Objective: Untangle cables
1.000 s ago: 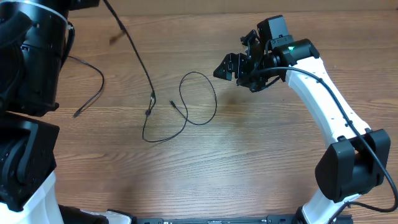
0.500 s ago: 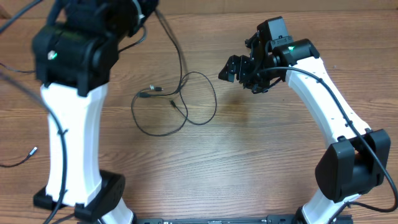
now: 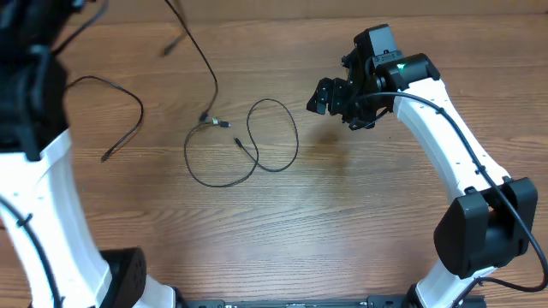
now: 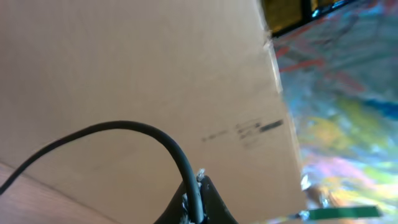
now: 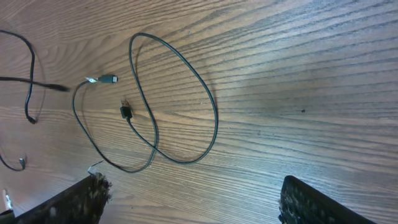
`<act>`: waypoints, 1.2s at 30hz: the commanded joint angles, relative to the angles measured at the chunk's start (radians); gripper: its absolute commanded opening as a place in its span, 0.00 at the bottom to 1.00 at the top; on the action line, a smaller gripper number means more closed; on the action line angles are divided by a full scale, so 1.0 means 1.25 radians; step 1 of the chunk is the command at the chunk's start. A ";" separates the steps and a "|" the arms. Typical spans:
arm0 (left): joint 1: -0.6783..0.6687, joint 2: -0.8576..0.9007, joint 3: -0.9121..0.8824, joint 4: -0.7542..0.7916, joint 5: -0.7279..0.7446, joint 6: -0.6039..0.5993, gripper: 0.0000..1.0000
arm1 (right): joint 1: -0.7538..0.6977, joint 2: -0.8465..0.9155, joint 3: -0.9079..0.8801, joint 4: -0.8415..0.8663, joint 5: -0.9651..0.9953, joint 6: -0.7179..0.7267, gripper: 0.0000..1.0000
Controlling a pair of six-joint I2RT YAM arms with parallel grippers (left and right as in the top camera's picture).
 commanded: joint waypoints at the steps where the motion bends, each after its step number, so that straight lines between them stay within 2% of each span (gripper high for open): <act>1: 0.111 -0.030 0.010 0.006 0.131 -0.072 0.04 | 0.004 0.002 -0.003 0.005 0.013 0.003 0.87; 6: 0.255 -0.021 0.009 -0.055 0.098 -0.065 0.04 | 0.004 0.002 -0.003 0.004 0.013 0.003 0.87; 13: 0.377 -0.016 0.009 -0.282 -0.226 -0.008 0.04 | 0.004 0.002 -0.004 0.000 0.028 0.003 0.87; 19: 0.381 -0.015 0.009 -0.338 -0.506 0.114 0.04 | 0.004 0.002 -0.005 -0.005 0.039 0.003 0.87; 24: 0.382 0.031 0.009 -0.450 -0.782 0.131 0.04 | 0.004 0.002 -0.005 -0.005 0.039 0.003 0.87; 29: 0.382 0.128 0.009 -0.521 -0.810 0.130 0.04 | 0.004 0.002 -0.007 -0.011 0.039 0.003 0.87; 31: 0.381 0.170 0.009 -0.534 -0.809 0.130 0.07 | 0.004 0.002 -0.010 -0.021 0.039 0.003 0.87; 34: 0.380 0.227 0.009 -0.546 -0.806 0.133 0.17 | 0.004 0.002 -0.022 -0.023 0.039 0.003 0.87; 36: 0.381 0.262 0.009 -0.557 -0.786 0.147 0.26 | 0.004 0.002 -0.039 -0.018 0.039 0.003 0.87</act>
